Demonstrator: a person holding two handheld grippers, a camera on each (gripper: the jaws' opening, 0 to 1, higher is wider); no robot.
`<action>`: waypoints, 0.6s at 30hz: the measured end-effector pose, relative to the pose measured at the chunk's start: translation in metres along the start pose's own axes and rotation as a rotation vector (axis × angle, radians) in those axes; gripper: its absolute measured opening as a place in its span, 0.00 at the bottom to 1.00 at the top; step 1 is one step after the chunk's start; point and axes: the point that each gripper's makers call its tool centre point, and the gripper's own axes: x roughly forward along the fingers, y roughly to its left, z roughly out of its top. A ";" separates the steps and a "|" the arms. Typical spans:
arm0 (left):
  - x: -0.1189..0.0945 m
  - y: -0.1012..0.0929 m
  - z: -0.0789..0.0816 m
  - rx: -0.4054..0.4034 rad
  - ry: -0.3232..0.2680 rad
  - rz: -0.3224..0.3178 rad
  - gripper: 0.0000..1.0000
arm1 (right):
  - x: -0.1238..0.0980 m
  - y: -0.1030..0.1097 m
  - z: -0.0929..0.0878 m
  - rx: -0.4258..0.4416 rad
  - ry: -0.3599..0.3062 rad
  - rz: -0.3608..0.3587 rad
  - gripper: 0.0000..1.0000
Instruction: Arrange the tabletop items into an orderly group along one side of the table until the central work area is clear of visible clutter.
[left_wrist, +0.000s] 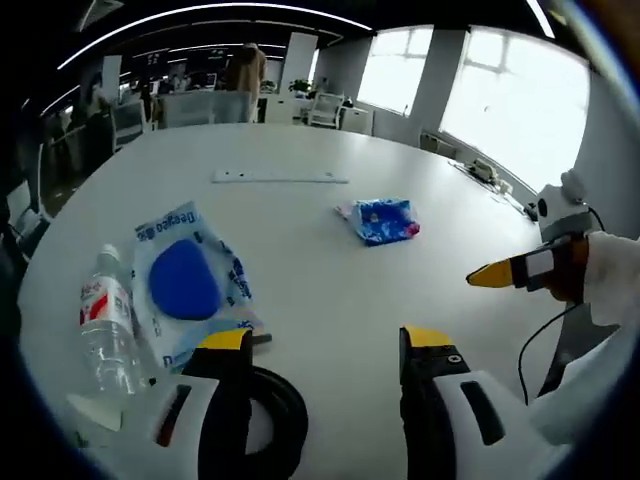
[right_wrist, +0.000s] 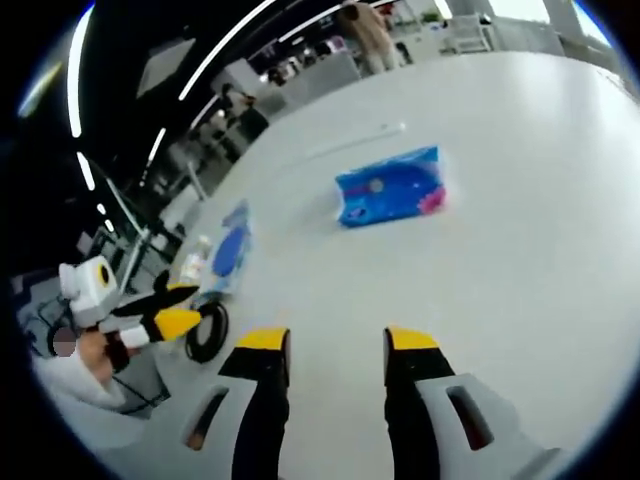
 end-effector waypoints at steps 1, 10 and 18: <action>0.000 0.000 -0.002 -0.003 0.003 0.002 0.59 | 0.000 0.000 0.000 -0.001 0.003 0.002 0.35; 0.000 -0.002 -0.013 -0.018 0.025 0.014 0.57 | 0.001 -0.001 -0.007 0.033 0.008 0.007 0.34; -0.004 0.006 -0.017 -0.006 0.039 0.041 0.54 | 0.000 -0.003 -0.008 0.060 0.000 0.006 0.34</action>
